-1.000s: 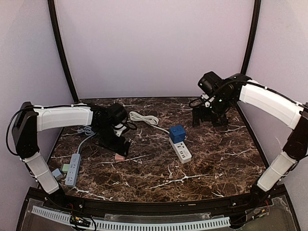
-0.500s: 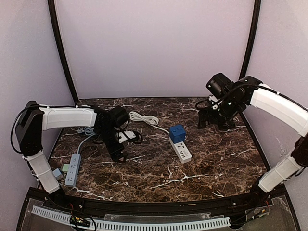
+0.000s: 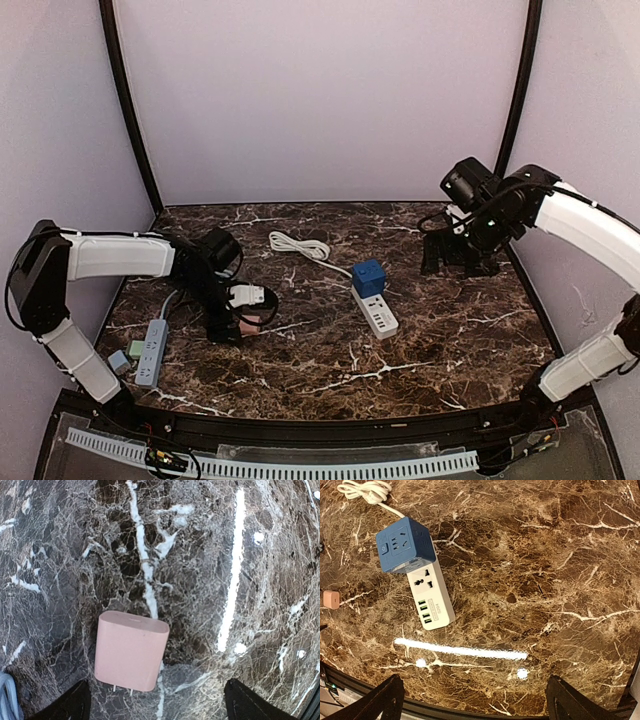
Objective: Insert the plug
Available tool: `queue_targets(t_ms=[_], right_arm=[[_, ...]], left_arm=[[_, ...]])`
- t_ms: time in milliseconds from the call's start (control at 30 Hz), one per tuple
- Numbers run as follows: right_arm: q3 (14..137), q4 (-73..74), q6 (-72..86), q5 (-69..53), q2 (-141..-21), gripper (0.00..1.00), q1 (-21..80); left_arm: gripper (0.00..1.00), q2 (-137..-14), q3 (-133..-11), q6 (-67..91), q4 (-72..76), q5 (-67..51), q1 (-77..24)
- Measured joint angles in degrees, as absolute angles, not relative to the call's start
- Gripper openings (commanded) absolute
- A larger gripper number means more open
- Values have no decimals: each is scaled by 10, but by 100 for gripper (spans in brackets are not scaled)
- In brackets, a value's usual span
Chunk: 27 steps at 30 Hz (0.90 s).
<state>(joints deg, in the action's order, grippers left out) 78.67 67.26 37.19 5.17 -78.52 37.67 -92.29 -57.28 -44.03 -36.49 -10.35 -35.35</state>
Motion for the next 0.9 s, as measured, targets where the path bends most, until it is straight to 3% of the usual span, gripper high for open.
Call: queue_targets(t_ms=[900], right_arm=[[776,691,395,47,-772,97,377]], left_arm=[[78,-958,-559,-580,-299,-182,-293]])
